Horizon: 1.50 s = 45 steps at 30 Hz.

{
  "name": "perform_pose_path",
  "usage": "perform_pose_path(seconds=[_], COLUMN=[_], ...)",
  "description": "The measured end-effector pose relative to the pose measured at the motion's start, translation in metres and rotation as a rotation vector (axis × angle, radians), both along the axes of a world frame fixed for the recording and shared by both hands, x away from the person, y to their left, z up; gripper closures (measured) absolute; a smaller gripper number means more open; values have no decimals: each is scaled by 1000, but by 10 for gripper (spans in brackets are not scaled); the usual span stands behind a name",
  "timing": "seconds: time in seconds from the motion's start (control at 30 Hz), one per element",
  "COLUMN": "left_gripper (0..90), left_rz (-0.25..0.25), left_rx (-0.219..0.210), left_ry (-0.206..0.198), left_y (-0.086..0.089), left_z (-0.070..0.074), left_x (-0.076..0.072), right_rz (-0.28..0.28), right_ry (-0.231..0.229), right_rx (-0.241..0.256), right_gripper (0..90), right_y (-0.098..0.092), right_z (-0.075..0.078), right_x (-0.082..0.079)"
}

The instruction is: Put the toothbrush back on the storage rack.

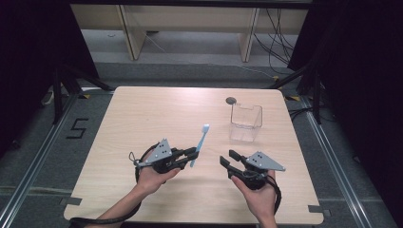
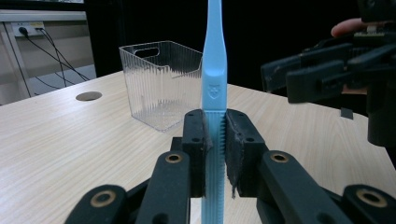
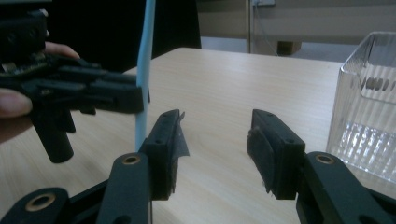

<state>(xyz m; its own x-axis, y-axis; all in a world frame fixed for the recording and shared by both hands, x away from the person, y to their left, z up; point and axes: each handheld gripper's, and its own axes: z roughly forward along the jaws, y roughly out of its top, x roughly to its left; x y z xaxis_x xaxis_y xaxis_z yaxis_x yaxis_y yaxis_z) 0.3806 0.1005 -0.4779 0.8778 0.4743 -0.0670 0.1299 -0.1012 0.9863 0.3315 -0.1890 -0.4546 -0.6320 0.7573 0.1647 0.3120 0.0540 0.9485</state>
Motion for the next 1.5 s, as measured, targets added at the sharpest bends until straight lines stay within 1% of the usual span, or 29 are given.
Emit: perform_pose_path(seconds=[0.03, 0.07, 0.1, 0.13, 0.17, 0.27, 0.37, 0.43, 0.47, 0.5, 0.53, 0.57, 0.6, 0.67, 0.7, 0.73, 0.8, 0.87, 0.9, 0.97, 1.0, 1.03, 1.07, 1.13, 1.17, 1.27, 1.33, 1.43, 1.5], left_gripper=[781, 781, 781, 781, 781, 781, 781, 781, 781, 781, 781, 781, 781, 782, 781, 781, 781, 781, 781, 781, 781, 781, 781, 781, 781, 781, 781, 781, 781], left_rz=[-6, -1, 0, 0, 1, 8, 11, 13, 13, 11, 13, 13, 13, 14, 14, 14, 16, 19, 18, 18, 17, 17, 18, 18, 19, 20, 23, 24, 25], left_rx=[-13, -2, -4, -4, -6, -16, -20, -18, -19, -21, -25, -21, -19, -19, -19, -18, -18, -20, -19, -16, -14, -12, -13, -11, -11, -14, -16, -15, -18], left_ry=[-3, 2, 0, 0, -4, -12, -15, -21, -25, -26, -26, -33, -34, -35, -35, -38, -42, -48, -51, -50, -50, -54, -54, -59, -59, -63, -66, -68, -70], left_y=[-1, -1, -2, -2, -2, -2, -2, -3, -4, -5, -6, -6, -7, -7, -8, -8, -8, -9, -10, -11, -12, -12, -13, -14, -15, -16, -18, -20, -21], left_z=[-1, -1, -1, -1, -1, 0, 0, 0, 0, 0, 0, 0, 0, 0, 0, 0, 1, 2, 2, 2, 2, 2, 3, 3, 3, 4, 4, 5, 5], left_x=[1, 0, 0, 0, 0, 1, 1, 1, 0, 0, -1, -1, -1, -1, -1, -1, -1, -1, -1, -2, -2, -2, -3, -3, -3, -4, -4, -4, -5], right_rz=[-13, -6, -15, -14, -14, -19, -23, -24, -33, -33, -32, -25, -25, -29, -19, -11, -3, -8, -10, -3, 3, 0, -1, -7, -1, -15, -26, -24, -26], right_ry=[5, -12, -14, -19, -4, -39, -21, -25, -29, -30, -36, -26, -33, -29, -33, -22, -26, -31, -19, -28, -19, -27, -37, -34, -22, -27, -44, -32, -37], right_rx=[4, 7, -5, 18, 38, 30, 58, 69, 67, 81, 77, 93, 88, 88, 94, 107, 108, 108, 124, 115, 128, 114, 115, 112, 127, 131, 132, 150, 148], right_gripper=[549, 554, 557, 561, 564, 573, 587, 597, 601, 606, 609, 613, 617, 624, 629, 632, 635, 640, 643, 647, 650, 652, 656, 663, 667, 681, 692, 713, 725], right_y=[2, 3, 3, 5, 7, 9, 13, 17, 18, 21, 22, 25, 27, 31, 33, 35, 38, 41, 43, 45, 46, 46, 47, 48, 49, 50, 50, 51, 52], right_z=[3, 4, 6, 7, 8, 11, 14, 17, 19, 20, 22, 23, 24, 26, 28, 30, 33, 34, 34, 35, 36, 37, 37, 37, 37, 37, 37, 38, 38], right_x=[-1, 1, 1, 1, 2, 5, 6, 9, 9, 11, 12, 13, 14, 14, 14, 14, 15, 17, 16, 19, 18, 19, 20, 21, 21, 22, 22, 22, 22])
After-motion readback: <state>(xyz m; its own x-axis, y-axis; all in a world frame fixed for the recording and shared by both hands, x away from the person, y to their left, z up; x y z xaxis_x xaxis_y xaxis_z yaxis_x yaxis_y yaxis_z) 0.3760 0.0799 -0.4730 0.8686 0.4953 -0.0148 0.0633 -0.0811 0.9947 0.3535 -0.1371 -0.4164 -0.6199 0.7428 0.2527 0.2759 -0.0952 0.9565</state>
